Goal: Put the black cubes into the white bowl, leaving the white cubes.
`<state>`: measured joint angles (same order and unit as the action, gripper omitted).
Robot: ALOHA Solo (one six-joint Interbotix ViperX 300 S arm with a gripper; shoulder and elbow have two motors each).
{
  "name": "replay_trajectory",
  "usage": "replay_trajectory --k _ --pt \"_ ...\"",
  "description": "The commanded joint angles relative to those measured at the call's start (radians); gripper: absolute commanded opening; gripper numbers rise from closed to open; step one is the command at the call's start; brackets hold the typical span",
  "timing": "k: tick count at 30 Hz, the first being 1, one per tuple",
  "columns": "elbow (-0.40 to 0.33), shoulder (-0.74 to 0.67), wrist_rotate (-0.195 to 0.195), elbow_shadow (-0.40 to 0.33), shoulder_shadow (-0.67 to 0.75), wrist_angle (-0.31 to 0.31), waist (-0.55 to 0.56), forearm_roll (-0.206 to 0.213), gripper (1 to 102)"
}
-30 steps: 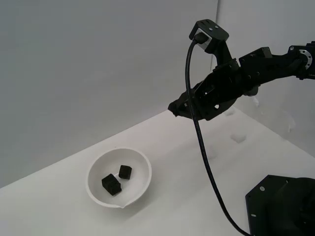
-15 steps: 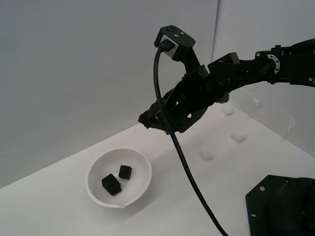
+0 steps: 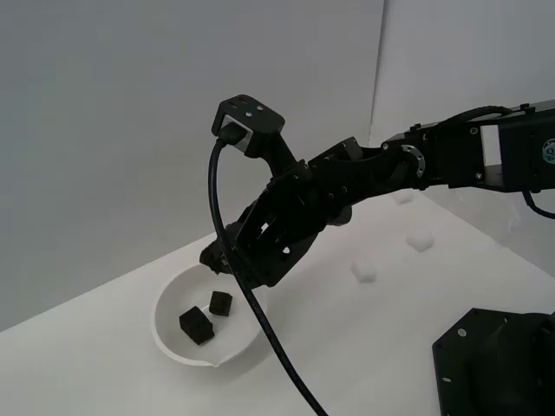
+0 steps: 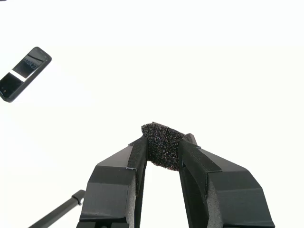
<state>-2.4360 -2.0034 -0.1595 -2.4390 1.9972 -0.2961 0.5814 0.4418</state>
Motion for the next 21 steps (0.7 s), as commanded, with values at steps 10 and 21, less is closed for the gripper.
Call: replay_trajectory --k 10,21 --pt "0.037 0.077 -0.011 0.041 -0.072 0.084 0.091 0.048 5" --pt "0.023 0.112 -0.020 0.028 -0.107 0.092 0.087 0.044 58"
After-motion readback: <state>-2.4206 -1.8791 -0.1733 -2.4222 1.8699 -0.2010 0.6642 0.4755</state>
